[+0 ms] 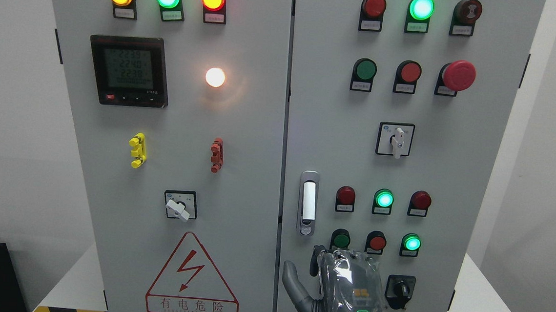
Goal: Release door handle
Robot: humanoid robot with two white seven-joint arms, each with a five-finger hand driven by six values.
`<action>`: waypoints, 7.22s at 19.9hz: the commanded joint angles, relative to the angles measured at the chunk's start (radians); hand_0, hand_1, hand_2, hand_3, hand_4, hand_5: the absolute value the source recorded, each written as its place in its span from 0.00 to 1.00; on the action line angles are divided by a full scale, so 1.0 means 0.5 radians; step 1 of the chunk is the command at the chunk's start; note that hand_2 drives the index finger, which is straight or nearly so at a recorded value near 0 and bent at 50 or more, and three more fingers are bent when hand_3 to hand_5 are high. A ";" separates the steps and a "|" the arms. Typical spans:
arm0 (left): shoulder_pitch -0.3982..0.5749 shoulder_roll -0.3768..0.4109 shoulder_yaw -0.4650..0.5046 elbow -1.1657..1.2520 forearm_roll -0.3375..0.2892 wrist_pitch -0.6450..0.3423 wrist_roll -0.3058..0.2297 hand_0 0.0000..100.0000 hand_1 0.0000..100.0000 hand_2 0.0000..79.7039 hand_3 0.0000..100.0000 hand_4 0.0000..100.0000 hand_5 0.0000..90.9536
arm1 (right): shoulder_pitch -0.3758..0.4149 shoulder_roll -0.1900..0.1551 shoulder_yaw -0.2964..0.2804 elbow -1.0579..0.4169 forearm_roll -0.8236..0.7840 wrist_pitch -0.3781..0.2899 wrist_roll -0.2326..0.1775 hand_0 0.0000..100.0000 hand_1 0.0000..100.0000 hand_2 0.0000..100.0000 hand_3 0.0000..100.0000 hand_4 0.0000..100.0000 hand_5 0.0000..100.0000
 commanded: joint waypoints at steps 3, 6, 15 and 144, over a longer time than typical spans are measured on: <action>-0.052 0.002 0.034 0.000 0.000 0.001 0.000 0.12 0.39 0.00 0.00 0.00 0.00 | -0.110 0.007 -0.019 0.008 0.023 0.071 0.070 0.38 0.03 0.99 1.00 0.89 0.98; -0.052 -0.001 0.034 0.000 0.000 0.001 0.000 0.12 0.39 0.00 0.00 0.00 0.00 | -0.153 0.007 -0.043 0.020 0.023 0.072 0.089 0.38 0.03 1.00 1.00 0.89 0.98; -0.052 -0.001 0.034 0.000 0.000 0.001 0.000 0.12 0.39 0.00 0.00 0.00 0.00 | -0.245 0.004 -0.096 0.097 0.023 0.075 0.140 0.38 0.04 1.00 1.00 0.89 0.98; -0.052 -0.001 0.034 0.000 0.000 0.001 0.000 0.12 0.39 0.00 0.00 0.00 0.00 | -0.389 -0.015 -0.286 0.051 -0.004 0.099 0.178 0.45 0.08 1.00 1.00 0.89 0.98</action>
